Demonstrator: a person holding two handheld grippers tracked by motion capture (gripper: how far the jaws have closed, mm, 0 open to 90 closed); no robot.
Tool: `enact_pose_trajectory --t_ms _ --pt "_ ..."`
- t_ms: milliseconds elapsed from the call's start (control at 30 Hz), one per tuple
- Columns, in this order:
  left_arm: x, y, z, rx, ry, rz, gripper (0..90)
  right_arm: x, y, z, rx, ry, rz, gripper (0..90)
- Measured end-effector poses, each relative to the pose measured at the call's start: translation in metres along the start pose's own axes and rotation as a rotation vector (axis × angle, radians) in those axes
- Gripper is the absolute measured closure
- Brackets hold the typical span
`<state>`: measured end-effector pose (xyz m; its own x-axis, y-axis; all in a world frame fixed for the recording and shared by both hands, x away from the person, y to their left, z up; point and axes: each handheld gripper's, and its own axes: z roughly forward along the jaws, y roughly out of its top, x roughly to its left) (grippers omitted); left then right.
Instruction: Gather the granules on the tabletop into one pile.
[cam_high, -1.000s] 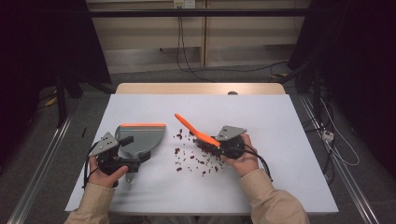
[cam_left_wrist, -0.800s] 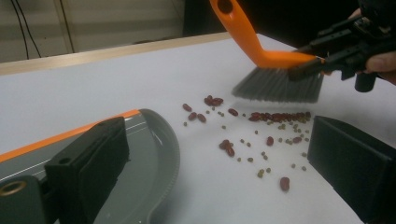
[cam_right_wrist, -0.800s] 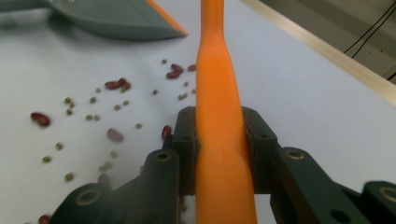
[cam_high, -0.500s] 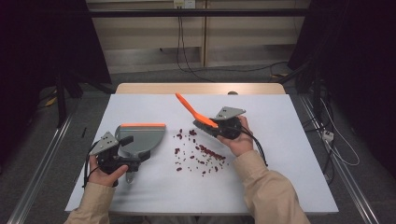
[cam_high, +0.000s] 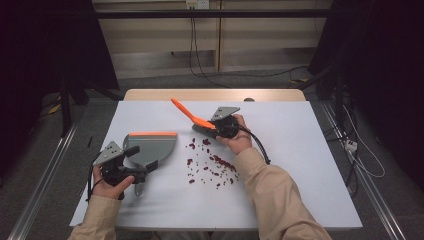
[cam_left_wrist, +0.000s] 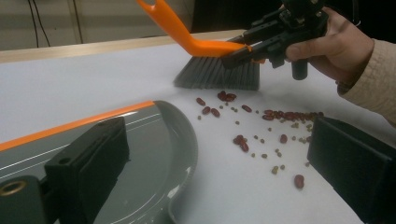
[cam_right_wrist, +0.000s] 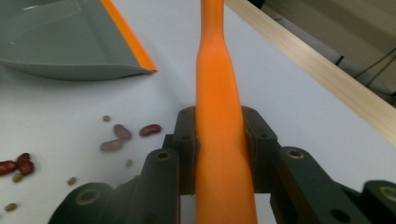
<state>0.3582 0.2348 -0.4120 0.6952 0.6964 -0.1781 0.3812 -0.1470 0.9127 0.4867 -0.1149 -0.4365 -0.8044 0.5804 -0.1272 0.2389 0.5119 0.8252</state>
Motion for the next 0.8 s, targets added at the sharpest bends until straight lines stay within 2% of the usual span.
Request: enact_pose_trajectory --t_ms 167,500,800 --pt "0.0 -0.001 0.0 0.001 -0.002 -0.005 5.2 0.008 -0.001 -0.003 0.003 0.034 -0.058 71.1" --pt "-0.001 0.0 -0.001 -0.009 -0.002 -0.007 5.3 0.024 -0.006 -0.016 -0.001 0.09 -0.066 71.0" --pt "-0.001 0.0 -0.002 -0.011 -0.002 -0.003 5.3 0.034 -0.008 -0.027 0.01 0.128 -0.1 71.0"
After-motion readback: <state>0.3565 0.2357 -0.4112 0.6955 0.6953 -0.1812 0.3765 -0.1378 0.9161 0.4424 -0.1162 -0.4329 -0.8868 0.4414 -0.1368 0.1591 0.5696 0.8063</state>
